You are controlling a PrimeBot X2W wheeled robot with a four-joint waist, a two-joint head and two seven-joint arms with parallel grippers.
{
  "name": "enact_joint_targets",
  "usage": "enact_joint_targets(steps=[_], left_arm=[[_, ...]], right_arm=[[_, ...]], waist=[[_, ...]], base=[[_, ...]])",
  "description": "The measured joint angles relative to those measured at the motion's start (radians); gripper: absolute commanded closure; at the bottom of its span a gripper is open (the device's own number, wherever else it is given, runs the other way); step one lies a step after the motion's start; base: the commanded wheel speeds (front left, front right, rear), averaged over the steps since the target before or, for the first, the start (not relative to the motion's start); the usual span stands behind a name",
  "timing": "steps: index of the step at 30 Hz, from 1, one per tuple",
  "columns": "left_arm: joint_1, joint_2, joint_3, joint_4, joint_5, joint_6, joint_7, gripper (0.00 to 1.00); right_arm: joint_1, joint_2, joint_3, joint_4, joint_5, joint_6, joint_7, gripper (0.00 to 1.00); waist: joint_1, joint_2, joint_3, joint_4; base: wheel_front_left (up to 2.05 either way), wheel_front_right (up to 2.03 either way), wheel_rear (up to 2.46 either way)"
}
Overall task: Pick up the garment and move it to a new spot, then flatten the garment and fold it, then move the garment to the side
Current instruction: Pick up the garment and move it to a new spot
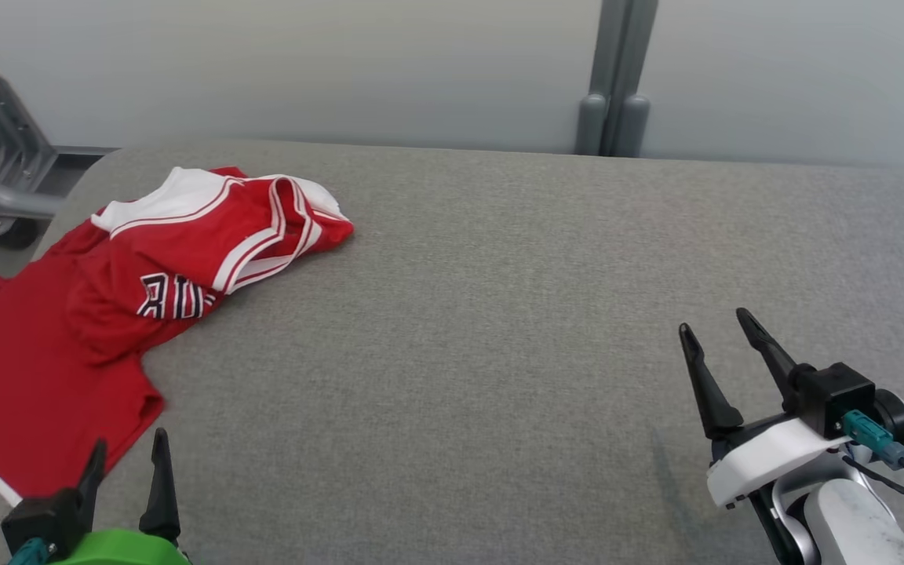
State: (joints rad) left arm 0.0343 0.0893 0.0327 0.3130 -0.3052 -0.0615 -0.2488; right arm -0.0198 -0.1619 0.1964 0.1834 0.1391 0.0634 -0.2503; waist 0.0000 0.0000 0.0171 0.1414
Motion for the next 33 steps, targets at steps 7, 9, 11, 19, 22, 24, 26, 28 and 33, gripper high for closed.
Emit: enact_joint_targets(steps=[7,9,11,19,22,24,26,28,33], left_arm=[[0.026,0.0,0.015,0.014,0.0,-0.005,0.0,0.0],[0.026,0.0,0.023,0.016,0.0,-0.009,0.0,0.0],[0.026,0.003,0.045,0.013,0.0,-0.009,0.0,0.0],[0.026,0.007,0.067,-0.005,0.0,-0.018,0.0,0.0],[0.022,0.003,0.072,-0.013,-0.001,-0.019,0.0,0.0],[0.013,-0.002,0.07,-0.012,-0.021,-0.027,0.0,0.0],[-0.011,-0.006,0.05,-0.004,-0.029,-0.03,0.0,0.0],[-0.07,-0.007,0.037,0.001,-0.041,-0.035,0.003,0.0],[-0.269,0.001,0.029,0.033,-0.087,-0.036,0.174,0.0]], right_arm=[[-0.003,0.023,0.003,0.003,-0.001,0.008,0.0,0.0],[-0.003,0.027,0.006,0.004,-0.001,0.009,0.0,0.0],[-0.003,0.036,0.021,0.007,-0.002,0.014,0.0,0.0],[-0.003,0.041,0.029,0.009,-0.018,0.021,0.0,0.0],[-0.005,0.036,0.024,0.005,-0.02,0.023,0.0,0.0],[-0.008,0.033,0.014,-0.003,-0.022,0.023,0.0,0.0],[-0.015,0.025,0.003,-0.016,-0.026,0.023,0.0,0.0],[-0.023,0.013,0.002,-0.022,-0.03,0.024,0.0,0.0],[-0.059,0.004,0.024,-0.04,-0.044,0.033,0.0,0.0]], waist=[[0.0,0.0,-0.012,0.095],[0.0,0.0,-0.015,0.121],[0.0,0.0,-0.017,0.143],[0.0,0.0,-0.009,0.155],[0.0,0.0,0.008,0.146],[0.0,0.0,0.023,0.141],[0.0,0.0,0.041,0.138],[0.0,0.0,0.062,0.136],[0.0,0.0,0.122,0.13]], base=[[0.0,0.0,0.0],[0.0,0.0,0.0],[0.0,0.0,0.0],[0.0,0.0,0.0],[0.0,0.0,0.0],[0.0,0.0,0.0],[0.0,0.0,0.0],[0.0,0.0,0.0],[0.0,0.0,0.0]])
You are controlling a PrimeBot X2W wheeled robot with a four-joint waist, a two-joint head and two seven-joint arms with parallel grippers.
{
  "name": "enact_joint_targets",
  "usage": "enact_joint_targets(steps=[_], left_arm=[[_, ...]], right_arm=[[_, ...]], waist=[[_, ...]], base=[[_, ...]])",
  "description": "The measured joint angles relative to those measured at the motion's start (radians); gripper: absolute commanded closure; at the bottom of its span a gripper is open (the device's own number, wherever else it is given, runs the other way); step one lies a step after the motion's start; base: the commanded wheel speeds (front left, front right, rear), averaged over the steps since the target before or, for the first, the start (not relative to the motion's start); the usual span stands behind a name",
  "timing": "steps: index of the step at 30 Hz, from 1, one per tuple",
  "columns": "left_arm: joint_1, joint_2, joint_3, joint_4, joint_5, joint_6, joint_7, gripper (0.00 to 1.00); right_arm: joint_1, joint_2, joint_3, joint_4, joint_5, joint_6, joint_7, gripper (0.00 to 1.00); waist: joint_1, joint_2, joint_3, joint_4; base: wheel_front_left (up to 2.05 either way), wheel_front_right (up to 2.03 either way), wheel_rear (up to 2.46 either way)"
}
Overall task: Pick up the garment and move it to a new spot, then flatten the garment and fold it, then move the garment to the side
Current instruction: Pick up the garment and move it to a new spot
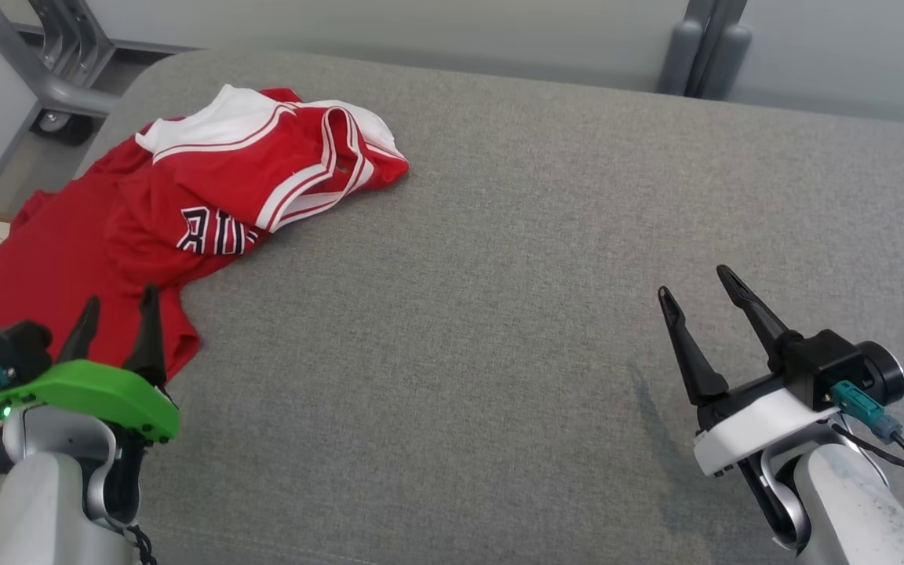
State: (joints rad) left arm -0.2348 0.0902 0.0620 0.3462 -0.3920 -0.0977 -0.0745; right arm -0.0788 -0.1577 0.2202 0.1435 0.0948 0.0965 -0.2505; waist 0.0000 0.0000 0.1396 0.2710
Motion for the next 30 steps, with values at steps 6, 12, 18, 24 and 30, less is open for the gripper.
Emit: enact_joint_targets(steps=[6,12,18,24,30], left_arm=[[-0.174,0.044,0.028,0.073,-0.055,0.008,0.198,0.0],[-0.287,0.093,0.064,0.102,-0.081,0.02,0.273,0.0],[-0.358,0.095,0.068,0.141,-0.095,0.02,0.285,0.0],[-0.372,0.098,0.069,0.216,-0.092,0.026,0.285,0.0],[-0.384,0.115,0.078,0.277,-0.088,0.03,0.265,0.84]], right_arm=[[-0.017,0.005,0.037,-0.007,-0.007,0.008,-0.001,0.0],[-0.076,-0.001,0.025,-0.027,-0.01,0.009,-0.001,0.0],[-0.143,-0.007,0.006,-0.041,-0.017,0.009,-0.002,0.0],[-0.165,-0.006,-0.007,-0.044,-0.017,0.009,-0.002,0.0],[-0.179,-0.003,-0.024,-0.045,-0.016,0.009,-0.002,0.0]], waist=[[0.0001,0.0,0.091,-0.026],[0.0001,0.0,0.169,-0.068],[0.0002,0.0,0.244,-0.116],[0.0002,0.0,0.295,-0.163],[0.0001,0.0,0.316,-0.195]], base=[[0.0,0.0,0.0],[0.0,0.0,0.0],[0.0,0.0,0.0],[0.0,0.0,0.0],[0.0,0.0,0.0]])
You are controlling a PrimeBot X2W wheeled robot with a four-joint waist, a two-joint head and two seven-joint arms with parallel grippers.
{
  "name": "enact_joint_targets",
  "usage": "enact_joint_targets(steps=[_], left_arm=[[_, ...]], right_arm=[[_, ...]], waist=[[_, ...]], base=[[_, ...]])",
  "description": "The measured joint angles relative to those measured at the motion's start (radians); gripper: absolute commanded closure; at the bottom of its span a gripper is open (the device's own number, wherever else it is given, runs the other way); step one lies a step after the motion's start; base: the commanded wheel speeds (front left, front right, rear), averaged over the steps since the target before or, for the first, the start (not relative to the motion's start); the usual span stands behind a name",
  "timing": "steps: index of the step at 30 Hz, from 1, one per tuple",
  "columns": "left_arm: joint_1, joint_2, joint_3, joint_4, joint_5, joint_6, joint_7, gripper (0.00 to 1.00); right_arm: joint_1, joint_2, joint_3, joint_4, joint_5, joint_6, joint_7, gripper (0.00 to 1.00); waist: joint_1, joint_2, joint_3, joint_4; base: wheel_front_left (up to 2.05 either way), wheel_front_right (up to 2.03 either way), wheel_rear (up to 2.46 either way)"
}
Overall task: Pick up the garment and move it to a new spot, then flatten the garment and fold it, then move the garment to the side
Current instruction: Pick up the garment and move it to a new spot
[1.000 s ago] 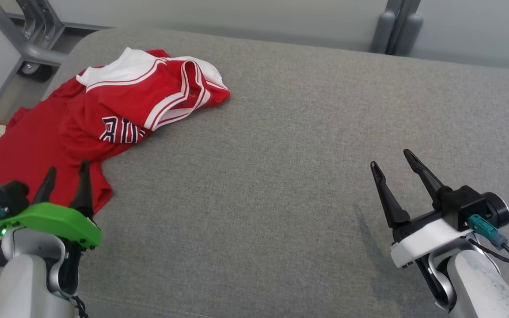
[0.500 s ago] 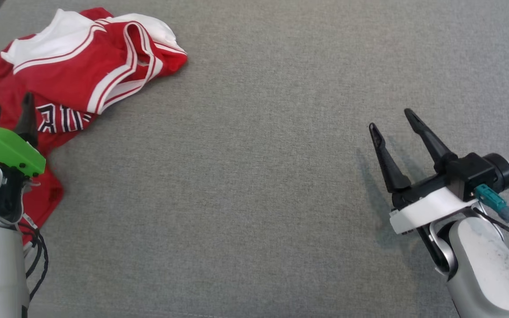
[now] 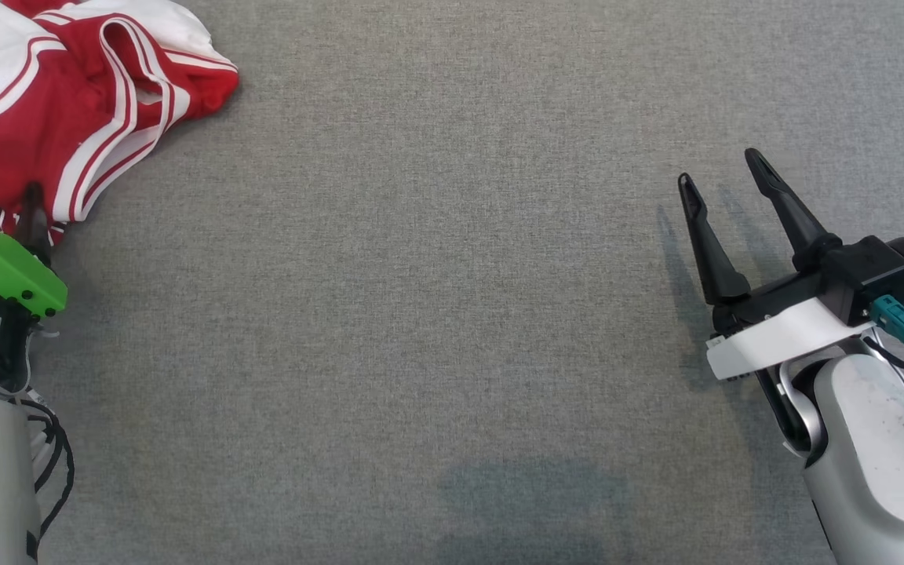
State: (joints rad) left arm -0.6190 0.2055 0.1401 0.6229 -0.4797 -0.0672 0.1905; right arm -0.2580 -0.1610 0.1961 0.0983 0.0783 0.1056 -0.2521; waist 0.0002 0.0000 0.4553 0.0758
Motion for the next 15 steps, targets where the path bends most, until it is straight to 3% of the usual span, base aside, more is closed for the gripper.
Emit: enact_joint_targets(steps=[1,8,12,15], left_arm=[[-0.006,0.0,-0.002,0.009,0.002,0.0,-0.007,1.0],[-0.055,0.008,-0.086,-0.031,0.099,-0.006,-0.104,1.0],[-0.114,-0.039,-0.169,-0.105,0.123,-0.035,-0.139,1.0],[-0.136,-0.12,-0.279,-0.175,0.124,-0.06,-0.152,1.0]], right_arm=[[0.0,0.0,-0.004,0.001,0.0,0.0,0.0,0.0],[0.005,0.007,-0.023,0.018,0.002,-0.001,-0.001,0.0],[0.017,0.016,-0.027,0.026,0.004,-0.001,-0.003,0.0],[0.021,0.04,-0.021,0.034,0.014,-0.001,-0.003,0.0]], waist=[[0.0,0.0,0.0,-0.002],[-0.0001,0.0,-0.028,0.003],[-0.0001,0.0,-0.048,0.008],[-0.0001,0.0,-0.072,0.012]], base=[[0.0,0.0,0.0],[0.0,0.0,0.0],[0.0,0.0,0.0],[0.0,0.0,0.0]])
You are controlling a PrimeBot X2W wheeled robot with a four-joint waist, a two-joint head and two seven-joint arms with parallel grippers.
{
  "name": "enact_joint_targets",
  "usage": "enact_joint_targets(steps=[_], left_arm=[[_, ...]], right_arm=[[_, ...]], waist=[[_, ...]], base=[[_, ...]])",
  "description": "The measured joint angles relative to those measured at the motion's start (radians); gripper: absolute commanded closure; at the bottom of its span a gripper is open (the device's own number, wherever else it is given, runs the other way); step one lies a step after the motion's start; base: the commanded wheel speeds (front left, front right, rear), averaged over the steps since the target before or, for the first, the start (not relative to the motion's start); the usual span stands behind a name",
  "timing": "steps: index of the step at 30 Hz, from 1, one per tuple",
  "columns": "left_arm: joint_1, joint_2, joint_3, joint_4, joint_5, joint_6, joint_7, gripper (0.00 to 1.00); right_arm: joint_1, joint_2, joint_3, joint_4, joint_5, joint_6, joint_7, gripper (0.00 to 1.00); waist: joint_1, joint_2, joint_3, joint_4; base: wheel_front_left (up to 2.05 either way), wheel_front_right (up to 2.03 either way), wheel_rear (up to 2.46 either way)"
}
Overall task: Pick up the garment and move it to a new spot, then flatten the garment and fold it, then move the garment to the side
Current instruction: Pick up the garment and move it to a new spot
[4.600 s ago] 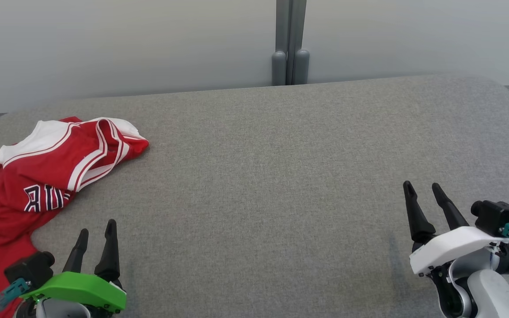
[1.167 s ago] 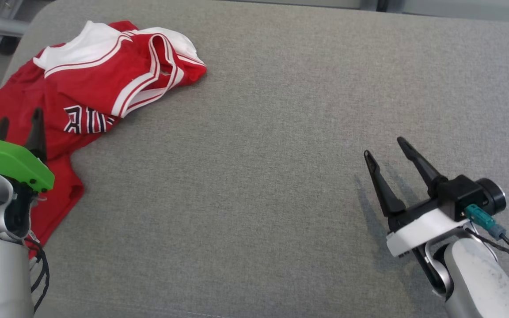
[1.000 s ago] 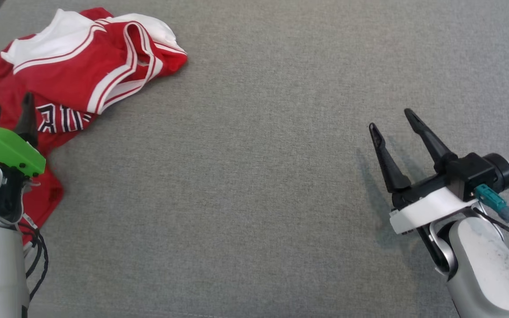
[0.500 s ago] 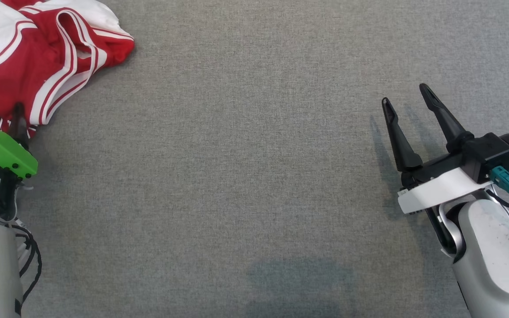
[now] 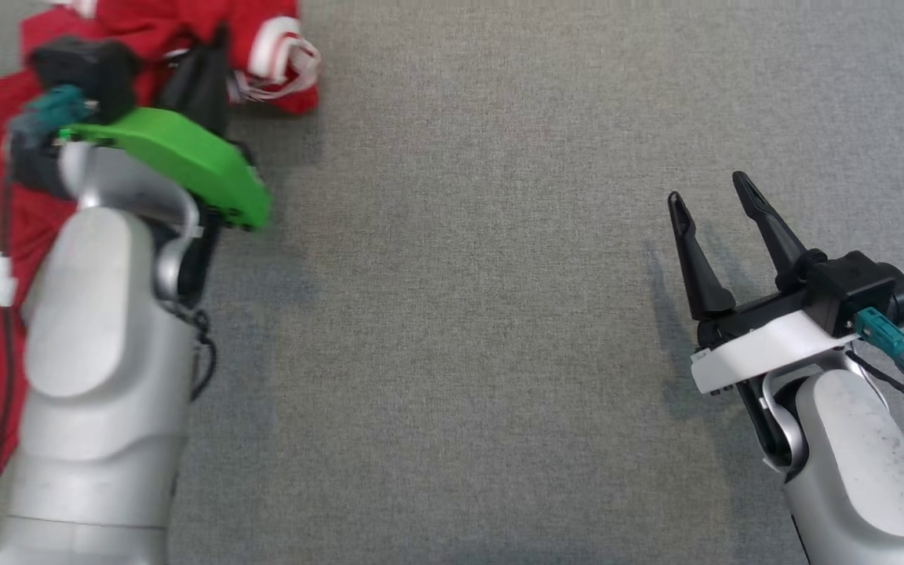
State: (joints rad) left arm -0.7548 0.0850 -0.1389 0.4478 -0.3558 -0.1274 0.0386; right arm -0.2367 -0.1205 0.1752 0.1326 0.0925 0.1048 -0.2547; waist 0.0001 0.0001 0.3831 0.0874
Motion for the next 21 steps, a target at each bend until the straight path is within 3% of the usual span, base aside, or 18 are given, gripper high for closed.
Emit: enact_joint_targets(steps=[5,11,19,20,21], left_arm=[[0.028,-0.116,-0.208,-0.068,-0.016,-0.005,0.02,1.0],[0.151,-0.081,-0.473,-0.081,-0.078,-0.005,0.058,1.0],[0.308,-0.044,-0.593,-0.019,-0.162,-0.004,0.072,1.0],[0.322,-0.044,-0.601,-0.02,-0.179,-0.004,0.074,0.89],[0.334,-0.044,-0.604,-0.02,-0.193,-0.004,0.075,0.57]], right_arm=[[0.001,0.028,0.003,0.006,0.014,-0.001,0.0,0.0],[0.0,0.049,-0.016,-0.027,0.022,-0.023,0.0,0.0],[0.068,0.051,-0.015,-0.043,0.022,-0.029,0.0,0.0],[0.074,0.051,-0.01,-0.04,0.022,-0.028,0.0,0.0],[0.077,0.051,-0.002,-0.035,0.022,-0.027,0.0,0.0]], waist=[[-0.0001,0.0,-0.049,-0.005],[-0.0001,0.0,-0.098,-0.05],[-0.0001,0.0,-0.134,-0.157],[-0.0001,0.0,-0.138,-0.171],[-0.0002,0.0,-0.141,-0.185]], base=[[0.0,0.0,0.0],[0.0,0.0,0.0],[0.0,0.0,0.0],[0.0,0.0,0.0],[0.0,0.0,0.0]])
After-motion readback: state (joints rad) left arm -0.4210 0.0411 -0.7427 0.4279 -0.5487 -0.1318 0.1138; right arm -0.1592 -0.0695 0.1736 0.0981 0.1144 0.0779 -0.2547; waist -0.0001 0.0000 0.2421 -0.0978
